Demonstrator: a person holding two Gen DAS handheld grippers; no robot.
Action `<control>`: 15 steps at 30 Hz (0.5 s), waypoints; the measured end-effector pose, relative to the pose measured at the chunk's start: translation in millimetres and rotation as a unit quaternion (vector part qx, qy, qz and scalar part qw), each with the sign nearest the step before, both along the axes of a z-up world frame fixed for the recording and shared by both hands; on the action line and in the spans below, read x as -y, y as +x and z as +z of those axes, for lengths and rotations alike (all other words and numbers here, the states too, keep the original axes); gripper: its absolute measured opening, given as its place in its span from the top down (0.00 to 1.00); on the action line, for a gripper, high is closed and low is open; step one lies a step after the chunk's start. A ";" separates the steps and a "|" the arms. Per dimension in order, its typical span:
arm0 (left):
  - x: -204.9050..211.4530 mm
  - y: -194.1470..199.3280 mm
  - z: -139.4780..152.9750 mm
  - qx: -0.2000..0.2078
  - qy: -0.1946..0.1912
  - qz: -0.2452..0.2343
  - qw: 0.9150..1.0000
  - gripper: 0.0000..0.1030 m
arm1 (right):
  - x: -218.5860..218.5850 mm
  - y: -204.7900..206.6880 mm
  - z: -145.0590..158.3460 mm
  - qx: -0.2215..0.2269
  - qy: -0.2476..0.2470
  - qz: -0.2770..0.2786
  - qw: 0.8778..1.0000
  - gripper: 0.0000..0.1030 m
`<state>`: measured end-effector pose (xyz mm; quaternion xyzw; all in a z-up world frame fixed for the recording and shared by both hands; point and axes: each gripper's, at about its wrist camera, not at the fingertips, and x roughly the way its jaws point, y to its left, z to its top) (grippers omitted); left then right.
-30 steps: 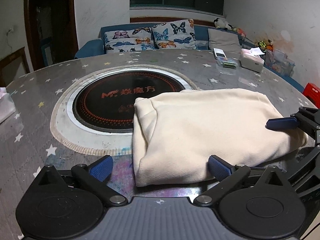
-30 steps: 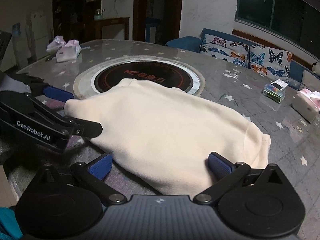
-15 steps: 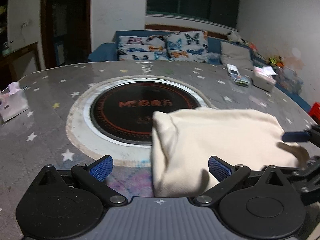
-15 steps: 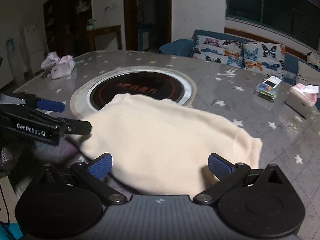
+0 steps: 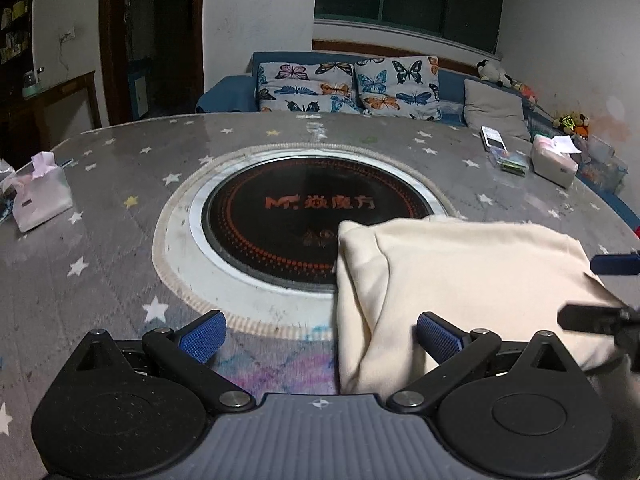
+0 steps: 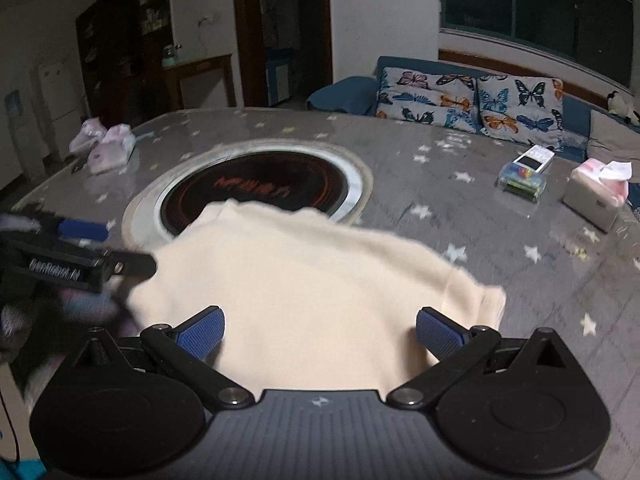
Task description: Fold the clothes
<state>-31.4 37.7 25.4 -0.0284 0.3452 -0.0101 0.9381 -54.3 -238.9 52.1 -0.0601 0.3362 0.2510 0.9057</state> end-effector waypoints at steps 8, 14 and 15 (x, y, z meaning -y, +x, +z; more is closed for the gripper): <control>-5.5 10.3 -7.2 -0.012 0.003 0.007 1.000 0.00 | 10.2 43.8 -18.9 -0.047 0.024 -0.038 0.998 0.00; -7.2 12.9 -2.2 -0.009 -0.003 0.005 1.000 0.00 | 10.6 49.5 -9.2 -0.043 0.035 -0.031 0.998 0.00; -7.2 13.7 -1.4 -0.008 -0.004 0.005 1.000 0.00 | 7.4 51.1 -6.8 -0.041 0.038 -0.026 0.998 0.00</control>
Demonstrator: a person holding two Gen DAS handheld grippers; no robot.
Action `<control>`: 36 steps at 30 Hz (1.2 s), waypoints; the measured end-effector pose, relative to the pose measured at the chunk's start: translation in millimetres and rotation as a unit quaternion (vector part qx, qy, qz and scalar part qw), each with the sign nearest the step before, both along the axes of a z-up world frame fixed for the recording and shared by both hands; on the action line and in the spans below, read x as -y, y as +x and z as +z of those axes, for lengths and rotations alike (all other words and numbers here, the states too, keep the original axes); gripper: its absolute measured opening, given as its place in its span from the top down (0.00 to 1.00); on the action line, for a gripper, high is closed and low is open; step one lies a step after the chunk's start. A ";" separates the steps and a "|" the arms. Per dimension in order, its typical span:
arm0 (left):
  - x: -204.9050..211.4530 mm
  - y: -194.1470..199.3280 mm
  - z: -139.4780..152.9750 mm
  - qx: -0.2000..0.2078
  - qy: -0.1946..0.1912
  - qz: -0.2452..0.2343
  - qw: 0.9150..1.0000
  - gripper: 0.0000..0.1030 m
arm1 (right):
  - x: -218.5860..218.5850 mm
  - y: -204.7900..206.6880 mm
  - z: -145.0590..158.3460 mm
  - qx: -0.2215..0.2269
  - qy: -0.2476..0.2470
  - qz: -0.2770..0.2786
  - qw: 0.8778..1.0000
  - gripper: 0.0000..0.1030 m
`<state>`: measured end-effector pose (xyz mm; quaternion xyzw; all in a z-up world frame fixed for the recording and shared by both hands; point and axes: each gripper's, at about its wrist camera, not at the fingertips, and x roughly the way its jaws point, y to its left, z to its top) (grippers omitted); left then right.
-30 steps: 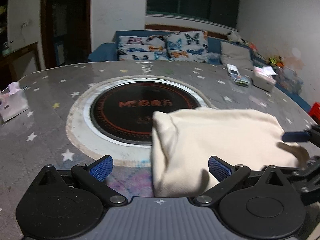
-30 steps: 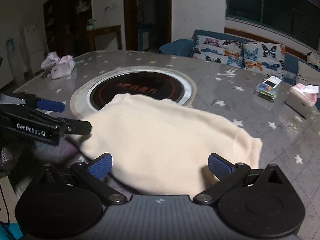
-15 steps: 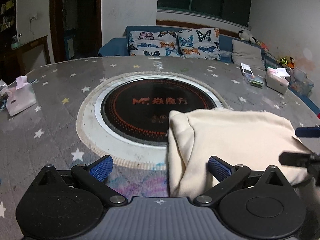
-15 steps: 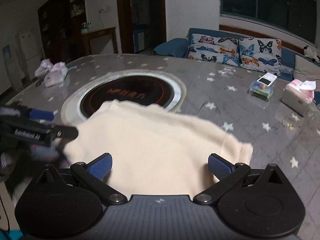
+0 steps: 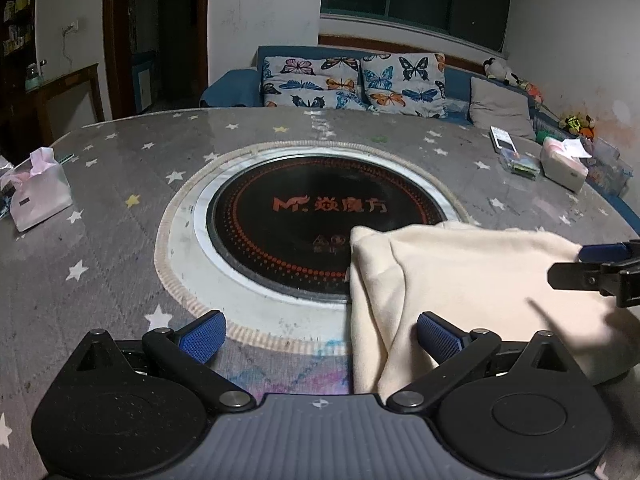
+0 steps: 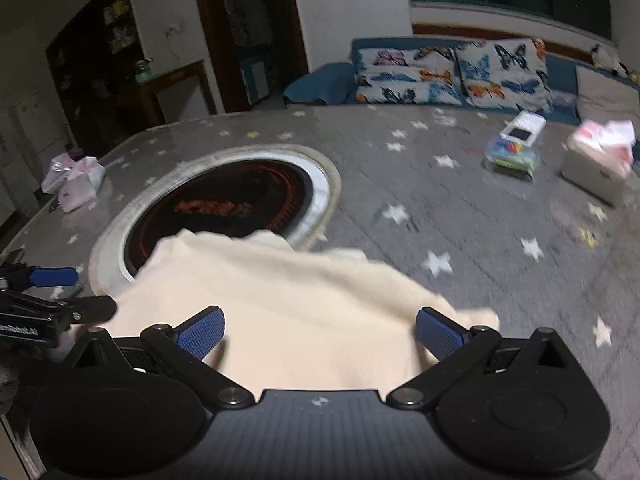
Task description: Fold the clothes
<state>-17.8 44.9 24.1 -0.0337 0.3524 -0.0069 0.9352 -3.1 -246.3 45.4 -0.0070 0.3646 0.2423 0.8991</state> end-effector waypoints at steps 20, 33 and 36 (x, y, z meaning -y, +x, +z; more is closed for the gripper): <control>1.4 10.5 0.5 -0.002 0.002 -0.008 1.000 0.00 | -24.1 5.3 4.0 -0.003 -0.005 0.029 1.000 0.00; 1.1 18.9 -6.4 -0.016 0.015 0.002 1.000 0.00 | -30.0 -38.3 1.4 0.027 -0.060 0.055 0.996 0.00; -0.3 19.2 -7.5 -0.018 0.012 0.003 1.000 0.00 | -35.6 -48.6 2.0 0.040 -0.072 0.064 0.995 0.00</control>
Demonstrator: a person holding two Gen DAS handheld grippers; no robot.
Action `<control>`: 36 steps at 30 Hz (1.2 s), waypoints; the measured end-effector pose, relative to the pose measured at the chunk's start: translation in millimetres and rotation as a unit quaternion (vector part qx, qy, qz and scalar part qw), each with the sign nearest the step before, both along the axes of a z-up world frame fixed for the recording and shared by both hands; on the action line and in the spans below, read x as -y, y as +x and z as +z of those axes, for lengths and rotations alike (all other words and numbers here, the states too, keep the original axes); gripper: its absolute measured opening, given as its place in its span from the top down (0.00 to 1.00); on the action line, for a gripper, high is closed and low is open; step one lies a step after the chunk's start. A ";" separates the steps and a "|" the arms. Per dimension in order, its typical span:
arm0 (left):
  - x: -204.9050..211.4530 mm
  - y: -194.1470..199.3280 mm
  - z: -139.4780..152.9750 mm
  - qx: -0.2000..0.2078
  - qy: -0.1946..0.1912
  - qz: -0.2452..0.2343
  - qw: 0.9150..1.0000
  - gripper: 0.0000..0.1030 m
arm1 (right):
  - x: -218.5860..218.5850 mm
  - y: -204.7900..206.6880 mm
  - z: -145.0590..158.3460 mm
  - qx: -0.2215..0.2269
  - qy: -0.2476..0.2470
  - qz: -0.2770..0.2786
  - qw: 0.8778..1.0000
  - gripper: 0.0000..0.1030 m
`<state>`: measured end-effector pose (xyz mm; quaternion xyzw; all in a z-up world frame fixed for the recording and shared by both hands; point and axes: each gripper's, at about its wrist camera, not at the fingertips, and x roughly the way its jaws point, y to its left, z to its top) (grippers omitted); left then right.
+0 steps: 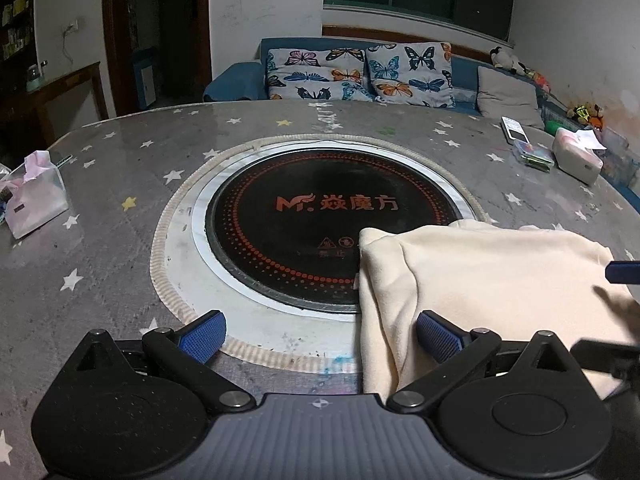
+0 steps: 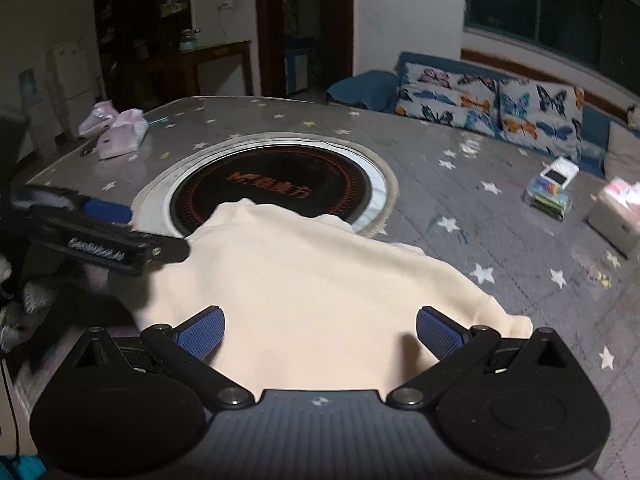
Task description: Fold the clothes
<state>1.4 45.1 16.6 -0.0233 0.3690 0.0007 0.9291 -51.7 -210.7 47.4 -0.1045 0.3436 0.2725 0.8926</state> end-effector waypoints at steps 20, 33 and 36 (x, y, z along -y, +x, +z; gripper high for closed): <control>-9.4 -6.3 8.5 -0.001 -0.012 0.010 1.000 0.00 | -14.7 -25.1 4.4 0.016 -0.024 0.025 0.999 0.06; -13.9 -10.3 13.8 0.005 -0.027 0.013 1.000 0.00 | -42.5 -43.7 11.6 0.023 -0.034 0.079 0.996 0.11; -19.7 -11.0 15.1 0.009 -0.032 0.018 0.999 0.00 | -47.8 -46.4 13.2 0.022 -0.034 0.088 0.995 0.15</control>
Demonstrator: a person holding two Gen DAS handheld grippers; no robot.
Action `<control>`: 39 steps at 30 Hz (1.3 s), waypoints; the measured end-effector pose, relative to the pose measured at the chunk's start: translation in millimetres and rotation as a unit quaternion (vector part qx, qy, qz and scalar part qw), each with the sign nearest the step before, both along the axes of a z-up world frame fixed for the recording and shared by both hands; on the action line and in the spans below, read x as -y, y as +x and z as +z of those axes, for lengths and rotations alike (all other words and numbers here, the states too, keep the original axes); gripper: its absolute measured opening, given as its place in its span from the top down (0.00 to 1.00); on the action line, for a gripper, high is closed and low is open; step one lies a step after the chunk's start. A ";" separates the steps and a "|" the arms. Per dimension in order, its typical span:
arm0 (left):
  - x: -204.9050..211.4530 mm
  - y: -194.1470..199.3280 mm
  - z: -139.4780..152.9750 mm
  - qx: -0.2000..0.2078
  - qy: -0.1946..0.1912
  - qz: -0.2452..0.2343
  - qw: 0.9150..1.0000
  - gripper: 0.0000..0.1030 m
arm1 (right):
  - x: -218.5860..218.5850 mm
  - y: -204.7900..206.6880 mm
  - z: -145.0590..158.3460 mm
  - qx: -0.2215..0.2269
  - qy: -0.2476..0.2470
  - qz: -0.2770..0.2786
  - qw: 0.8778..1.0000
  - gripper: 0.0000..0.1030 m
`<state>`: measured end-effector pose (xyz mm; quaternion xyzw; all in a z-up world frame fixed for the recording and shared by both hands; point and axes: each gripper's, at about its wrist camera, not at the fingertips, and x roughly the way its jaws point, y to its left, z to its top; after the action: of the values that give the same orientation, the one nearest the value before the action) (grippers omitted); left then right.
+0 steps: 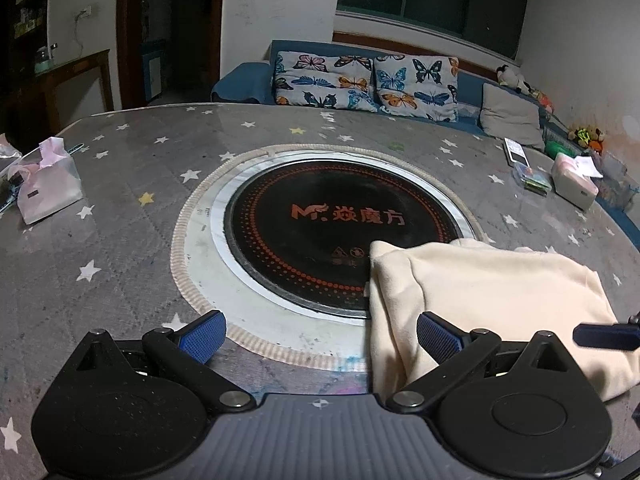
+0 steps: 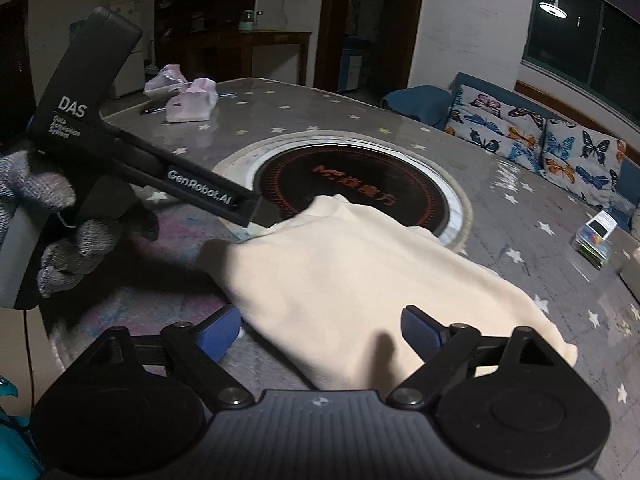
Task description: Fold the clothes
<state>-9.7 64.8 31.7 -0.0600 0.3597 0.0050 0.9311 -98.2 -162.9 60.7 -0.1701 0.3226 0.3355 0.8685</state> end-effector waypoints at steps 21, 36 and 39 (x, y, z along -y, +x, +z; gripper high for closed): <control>-28.2 6.5 1.8 -0.022 -0.147 -0.004 0.989 0.15 | -73.6 -13.0 -15.8 0.045 -0.070 0.118 0.989 0.63; -37.9 18.0 -14.0 -0.069 -0.322 0.033 0.944 0.12 | -30.5 5.1 15.9 0.023 0.045 0.055 0.997 0.93; -35.7 19.2 -16.6 -0.072 -0.347 0.038 0.934 0.13 | -25.5 3.1 18.9 0.025 0.055 0.055 0.997 0.94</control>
<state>9.5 100.5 15.2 -0.3921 0.4025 -0.0805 0.8233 -95.1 -137.4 79.6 -0.1480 0.2719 0.3957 0.8646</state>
